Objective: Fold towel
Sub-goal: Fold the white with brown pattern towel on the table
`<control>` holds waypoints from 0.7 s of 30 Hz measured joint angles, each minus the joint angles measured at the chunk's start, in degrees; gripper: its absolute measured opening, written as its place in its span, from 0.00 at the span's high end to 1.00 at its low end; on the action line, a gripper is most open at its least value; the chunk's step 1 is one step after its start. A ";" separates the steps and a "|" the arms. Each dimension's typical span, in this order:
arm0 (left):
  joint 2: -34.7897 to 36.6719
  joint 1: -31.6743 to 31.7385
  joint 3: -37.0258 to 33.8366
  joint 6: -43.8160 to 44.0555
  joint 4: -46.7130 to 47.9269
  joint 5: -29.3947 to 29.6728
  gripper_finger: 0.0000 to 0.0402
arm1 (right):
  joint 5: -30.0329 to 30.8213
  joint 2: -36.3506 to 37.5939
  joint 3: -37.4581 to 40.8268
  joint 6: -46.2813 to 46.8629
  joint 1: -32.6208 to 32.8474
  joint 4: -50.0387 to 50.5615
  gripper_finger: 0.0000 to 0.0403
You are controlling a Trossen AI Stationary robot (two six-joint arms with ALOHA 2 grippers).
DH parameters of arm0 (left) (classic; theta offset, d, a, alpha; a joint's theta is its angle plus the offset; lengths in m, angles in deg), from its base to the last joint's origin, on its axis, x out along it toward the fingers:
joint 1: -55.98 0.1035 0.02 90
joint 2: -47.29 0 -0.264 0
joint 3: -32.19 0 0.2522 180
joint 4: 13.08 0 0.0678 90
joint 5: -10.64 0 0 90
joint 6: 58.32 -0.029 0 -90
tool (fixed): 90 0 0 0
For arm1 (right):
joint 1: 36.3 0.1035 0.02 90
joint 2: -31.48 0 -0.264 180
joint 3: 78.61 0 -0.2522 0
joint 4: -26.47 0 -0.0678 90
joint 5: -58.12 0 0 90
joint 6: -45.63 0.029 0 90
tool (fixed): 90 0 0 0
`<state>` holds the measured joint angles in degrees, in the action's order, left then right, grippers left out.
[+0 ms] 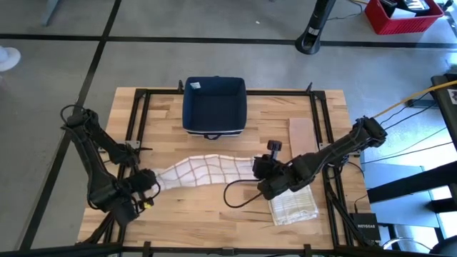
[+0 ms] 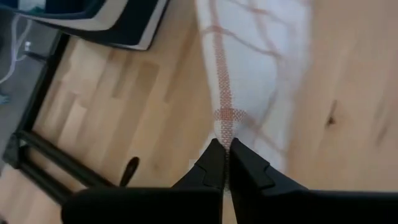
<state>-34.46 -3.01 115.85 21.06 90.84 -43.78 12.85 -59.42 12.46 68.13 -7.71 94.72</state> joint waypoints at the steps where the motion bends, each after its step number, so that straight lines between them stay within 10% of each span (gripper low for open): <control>1: 0.00 -0.33 0.56 -0.20 -0.39 -0.03 1.00 | -0.37 0.00 -1.08 0.17 0.57 0.69 0.99; 14: 0.00 -11.41 9.75 -2.84 -26.58 1.17 1.00 | -22.42 0.07 -10.55 10.35 12.61 -5.47 0.99; 21: -0.04 -13.04 -2.04 13.70 -14.59 2.59 1.00 | -21.85 -0.15 1.61 17.65 8.51 -8.65 0.99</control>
<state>-34.50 -16.05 113.81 34.76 76.25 -41.18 -9.01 -59.57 14.07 85.78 0.81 86.07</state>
